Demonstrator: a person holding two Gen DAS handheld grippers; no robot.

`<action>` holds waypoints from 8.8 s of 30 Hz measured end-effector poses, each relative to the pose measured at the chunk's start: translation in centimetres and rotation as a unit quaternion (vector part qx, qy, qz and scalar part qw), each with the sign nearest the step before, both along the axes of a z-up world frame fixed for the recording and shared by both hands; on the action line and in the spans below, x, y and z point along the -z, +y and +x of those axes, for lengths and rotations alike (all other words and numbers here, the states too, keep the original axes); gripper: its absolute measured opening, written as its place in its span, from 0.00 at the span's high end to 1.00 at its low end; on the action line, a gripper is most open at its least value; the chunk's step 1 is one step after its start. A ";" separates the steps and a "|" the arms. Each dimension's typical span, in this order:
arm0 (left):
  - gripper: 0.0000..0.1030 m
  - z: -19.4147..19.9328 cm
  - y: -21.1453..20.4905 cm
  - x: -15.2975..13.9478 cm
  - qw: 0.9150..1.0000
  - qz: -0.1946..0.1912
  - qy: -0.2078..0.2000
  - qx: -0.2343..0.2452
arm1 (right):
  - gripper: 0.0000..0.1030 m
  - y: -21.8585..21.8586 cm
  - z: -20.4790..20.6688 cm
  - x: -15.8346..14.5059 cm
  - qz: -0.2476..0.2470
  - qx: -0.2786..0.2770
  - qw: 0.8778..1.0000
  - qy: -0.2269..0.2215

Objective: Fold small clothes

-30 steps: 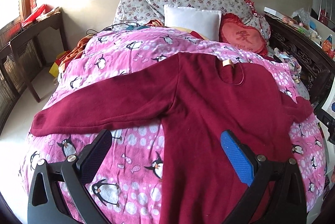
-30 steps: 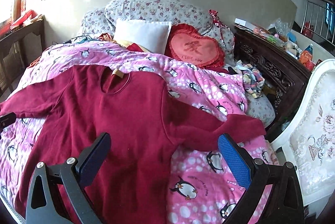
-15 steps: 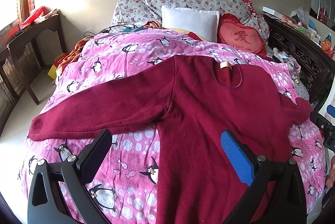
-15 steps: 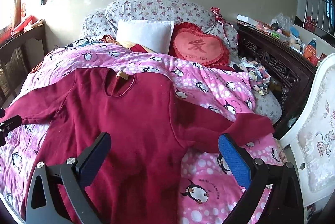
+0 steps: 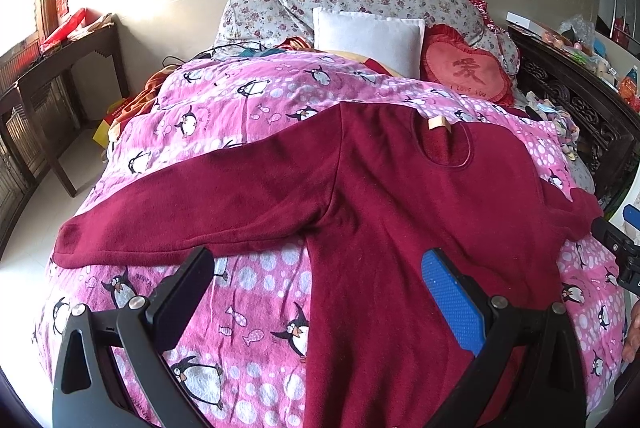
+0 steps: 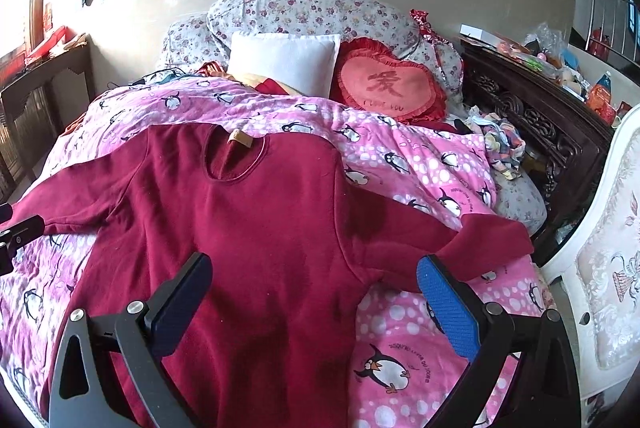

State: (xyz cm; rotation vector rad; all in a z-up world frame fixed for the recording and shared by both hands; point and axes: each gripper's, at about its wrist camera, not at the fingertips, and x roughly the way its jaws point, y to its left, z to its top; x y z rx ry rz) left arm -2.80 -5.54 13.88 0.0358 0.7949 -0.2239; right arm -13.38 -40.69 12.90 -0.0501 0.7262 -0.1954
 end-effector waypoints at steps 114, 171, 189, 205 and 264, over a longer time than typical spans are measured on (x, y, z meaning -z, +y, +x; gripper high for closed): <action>0.69 7.7 -21.0 4.2 0.971 -0.084 0.068 0.214 | 0.01 -12.0 2.4 5.5 0.100 0.055 0.993 0.022; 0.10 9.0 -6.4 3.2 0.999 -0.008 0.004 0.053 | 0.20 -30.7 -0.5 9.8 0.230 0.286 0.930 -0.020; 0.10 10.1 0.1 2.0 0.999 -0.047 0.008 -0.014 | 0.87 -18.7 1.9 -4.1 0.154 0.036 0.970 -0.183; 0.10 10.2 4.8 3.8 0.997 -0.069 0.028 -0.035 | 0.48 8.7 12.1 8.8 0.102 -0.257 0.959 0.062; 0.32 8.2 -0.9 7.3 0.999 0.030 0.037 0.013 | 0.74 -6.3 2.0 4.9 0.064 -0.058 0.996 0.020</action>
